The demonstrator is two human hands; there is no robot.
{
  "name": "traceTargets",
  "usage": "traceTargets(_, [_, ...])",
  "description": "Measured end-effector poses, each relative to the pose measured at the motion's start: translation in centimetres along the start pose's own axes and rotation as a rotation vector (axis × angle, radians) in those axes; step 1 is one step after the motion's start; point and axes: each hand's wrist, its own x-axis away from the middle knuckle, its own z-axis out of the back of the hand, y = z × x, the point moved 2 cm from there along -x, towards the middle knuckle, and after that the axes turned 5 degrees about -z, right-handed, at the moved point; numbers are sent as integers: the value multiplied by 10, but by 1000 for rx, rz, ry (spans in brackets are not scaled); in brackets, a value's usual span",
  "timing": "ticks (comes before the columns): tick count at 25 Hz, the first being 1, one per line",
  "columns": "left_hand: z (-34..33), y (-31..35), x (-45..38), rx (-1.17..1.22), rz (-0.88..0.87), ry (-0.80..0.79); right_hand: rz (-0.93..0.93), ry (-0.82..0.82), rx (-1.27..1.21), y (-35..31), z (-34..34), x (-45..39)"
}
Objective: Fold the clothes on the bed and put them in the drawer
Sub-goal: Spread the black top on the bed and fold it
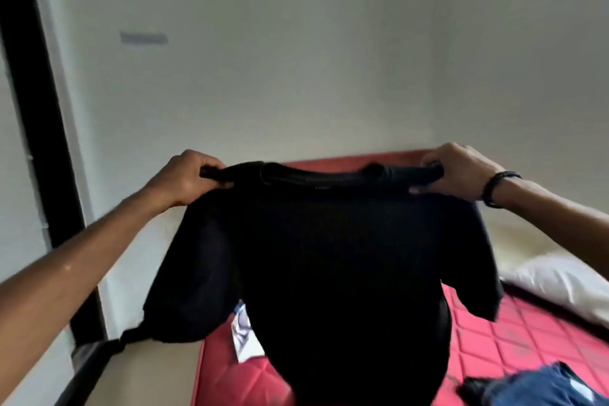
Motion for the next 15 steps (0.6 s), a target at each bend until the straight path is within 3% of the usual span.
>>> traceTargets(5, [58,17,-12,-4,-16,148,-24,-82,-71,-6,59,-15])
traceTargets(7, [64,30,-10,36,-40,-11,-63,-29,-203,-1,82,-11])
traceTargets(10, [66,33,-25,-43,-30,-170,-126,-249,-577,30,99,13])
traceTargets(12, [43,23,-48,-273,-6,-107,-237,-295,-824,64,89,26])
traceTargets(15, [-51,21,-89,-545,-10,-78,-435,-220,-932,124,47,29])
